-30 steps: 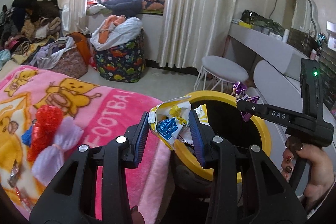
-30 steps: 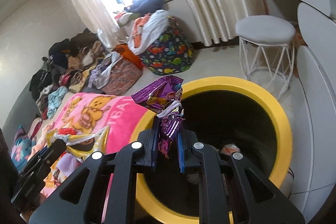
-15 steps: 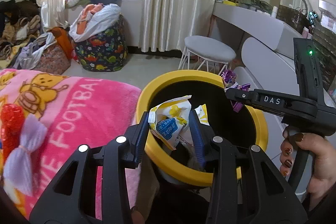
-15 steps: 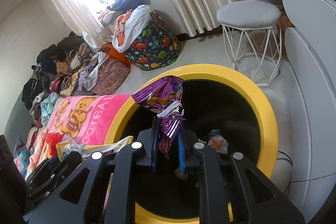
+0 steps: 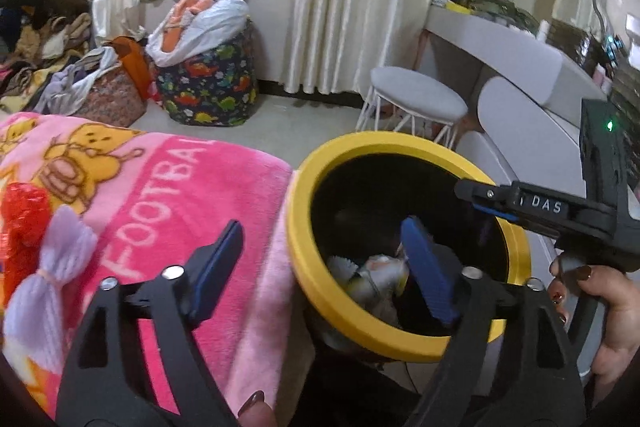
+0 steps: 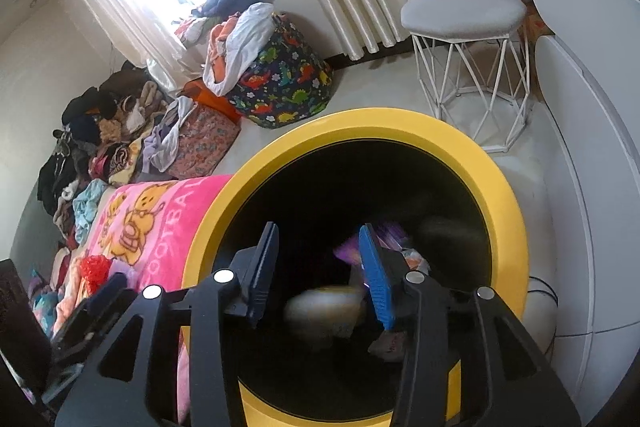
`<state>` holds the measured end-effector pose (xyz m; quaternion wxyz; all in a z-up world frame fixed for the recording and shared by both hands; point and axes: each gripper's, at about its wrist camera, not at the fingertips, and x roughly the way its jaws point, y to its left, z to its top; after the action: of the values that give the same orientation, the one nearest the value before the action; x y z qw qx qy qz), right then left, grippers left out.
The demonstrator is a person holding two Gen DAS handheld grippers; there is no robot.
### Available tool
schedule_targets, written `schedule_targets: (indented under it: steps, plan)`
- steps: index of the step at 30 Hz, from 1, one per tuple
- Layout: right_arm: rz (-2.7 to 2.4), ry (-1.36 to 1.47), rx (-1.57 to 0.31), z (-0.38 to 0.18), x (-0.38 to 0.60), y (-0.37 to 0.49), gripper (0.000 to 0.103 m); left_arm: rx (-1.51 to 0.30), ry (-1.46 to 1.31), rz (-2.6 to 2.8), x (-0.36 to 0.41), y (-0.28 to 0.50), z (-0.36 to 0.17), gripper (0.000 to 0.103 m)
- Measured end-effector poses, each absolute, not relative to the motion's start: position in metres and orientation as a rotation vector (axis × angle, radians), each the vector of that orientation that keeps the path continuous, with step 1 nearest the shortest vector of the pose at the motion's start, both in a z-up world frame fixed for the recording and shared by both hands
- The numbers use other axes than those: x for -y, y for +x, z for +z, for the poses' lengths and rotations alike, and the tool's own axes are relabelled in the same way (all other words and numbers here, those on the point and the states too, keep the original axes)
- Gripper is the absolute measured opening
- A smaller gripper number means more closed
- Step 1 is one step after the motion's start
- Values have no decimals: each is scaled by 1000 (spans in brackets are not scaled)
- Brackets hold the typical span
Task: Collect trash
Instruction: 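Open both tools to drop the wrappers into the bin, then move both open tools back to the trash on the blanket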
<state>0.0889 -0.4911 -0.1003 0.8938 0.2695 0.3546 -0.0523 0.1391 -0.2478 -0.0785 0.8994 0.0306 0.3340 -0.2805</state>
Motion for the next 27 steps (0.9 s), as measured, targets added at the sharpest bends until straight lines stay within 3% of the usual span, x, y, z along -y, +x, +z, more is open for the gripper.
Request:
schedule_targets:
  steps: [2, 11, 27]
  plan:
    - [-106, 555, -733, -99, 488, 89, 52, -668, 51, -559, 239, 135, -73, 92]
    - [-75, 523, -697, -85, 469, 91, 65, -590, -3, -450, 194, 131, -50, 92]
    - [80, 413, -660, -58, 392, 102, 68, -532, -49, -331, 130, 127, -31, 92]
